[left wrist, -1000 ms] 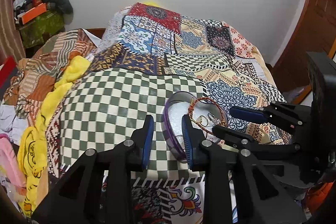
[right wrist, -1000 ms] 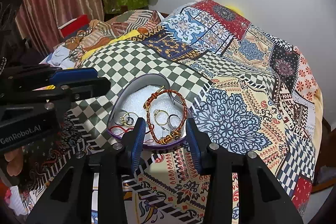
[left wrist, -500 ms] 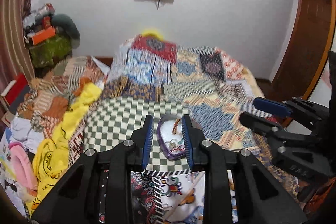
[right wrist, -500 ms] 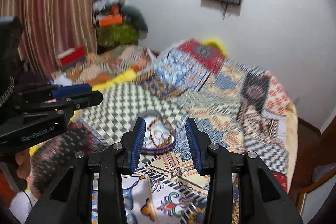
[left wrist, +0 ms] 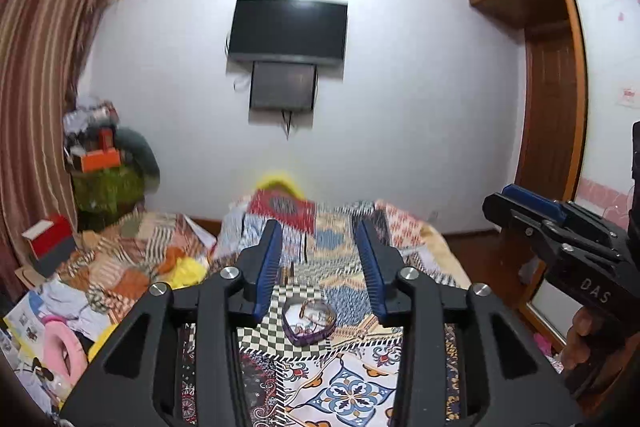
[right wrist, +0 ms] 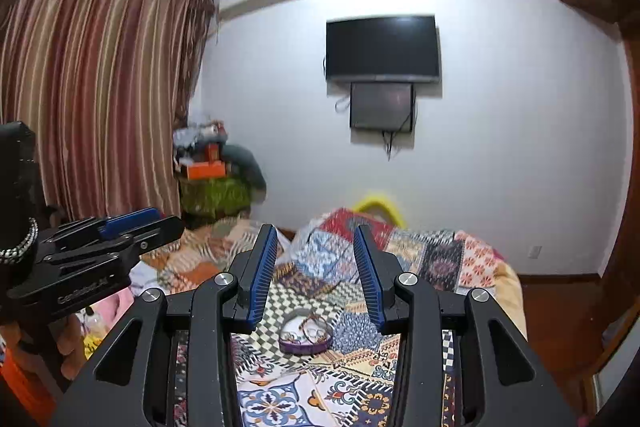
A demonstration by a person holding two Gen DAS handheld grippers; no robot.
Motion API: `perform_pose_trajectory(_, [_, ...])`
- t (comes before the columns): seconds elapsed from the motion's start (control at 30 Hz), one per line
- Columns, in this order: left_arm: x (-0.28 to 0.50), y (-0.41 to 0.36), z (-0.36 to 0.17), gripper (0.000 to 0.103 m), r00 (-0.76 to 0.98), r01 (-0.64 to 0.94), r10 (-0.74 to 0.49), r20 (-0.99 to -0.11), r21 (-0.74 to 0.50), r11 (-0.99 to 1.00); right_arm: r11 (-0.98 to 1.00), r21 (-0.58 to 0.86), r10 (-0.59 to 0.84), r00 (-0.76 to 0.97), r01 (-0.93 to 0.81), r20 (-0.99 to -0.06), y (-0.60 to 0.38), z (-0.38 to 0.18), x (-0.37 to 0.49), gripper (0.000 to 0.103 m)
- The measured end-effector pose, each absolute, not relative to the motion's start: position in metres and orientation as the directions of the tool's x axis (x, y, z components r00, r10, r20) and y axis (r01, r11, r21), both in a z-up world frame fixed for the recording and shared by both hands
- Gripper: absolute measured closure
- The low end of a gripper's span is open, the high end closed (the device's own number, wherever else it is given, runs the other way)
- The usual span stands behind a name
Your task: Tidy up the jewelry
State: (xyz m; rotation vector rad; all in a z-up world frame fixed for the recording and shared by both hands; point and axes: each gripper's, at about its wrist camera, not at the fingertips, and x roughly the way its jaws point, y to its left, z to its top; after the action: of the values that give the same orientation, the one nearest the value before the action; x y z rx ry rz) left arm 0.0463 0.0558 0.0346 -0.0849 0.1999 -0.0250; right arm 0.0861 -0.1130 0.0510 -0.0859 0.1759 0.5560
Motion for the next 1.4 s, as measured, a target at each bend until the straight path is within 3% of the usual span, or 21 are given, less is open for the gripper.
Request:
perform_pose_trajectory(0.07, [0.028,0.052,0.038,0.058,0.987,0.005,-0.018,-0.160,-0.080,0.997,0.850,-0.034,0.515,0.842,-0.526,-0.161,-0.114,0.053,0.075,0.063])
perform_pose_trajectory(0.17, [0.014,0.049,0.040,0.037,0.992,-0.024,0.015,-0.127,-0.069,0.997,0.858,-0.031,0.505,0.854,-0.512,-0.121,-0.112,0.053,0.064,0.037])
perform_pose_trajectory(0.23, [0.009,0.049,0.040,0.021,0.993,-0.040,0.032,-0.115,-0.069,0.997,0.867,-0.035,0.492,0.865,-0.497,-0.096,-0.109,0.052,0.058,0.030])
perform_pose_trajectory(0.33, [0.008,0.051,0.038,0.013,0.992,-0.064,0.057,-0.109,-0.070,0.995,0.882,-0.027,0.467,0.880,-0.470,-0.082,-0.108,0.052,0.058,0.017])
perform_pose_trajectory(0.43, [0.006,0.051,0.037,0.012,0.991,-0.083,0.075,-0.113,-0.069,0.994,0.897,-0.026,0.438,0.896,-0.441,-0.068,-0.109,0.050,0.057,0.003])
perform_pose_trajectory(1.4, [0.006,0.049,0.027,0.012,0.986,-0.085,0.075,-0.151,-0.067,0.994,0.899,-0.035,0.429,0.895,-0.436,-0.123,-0.126,0.039,0.042,0.002])
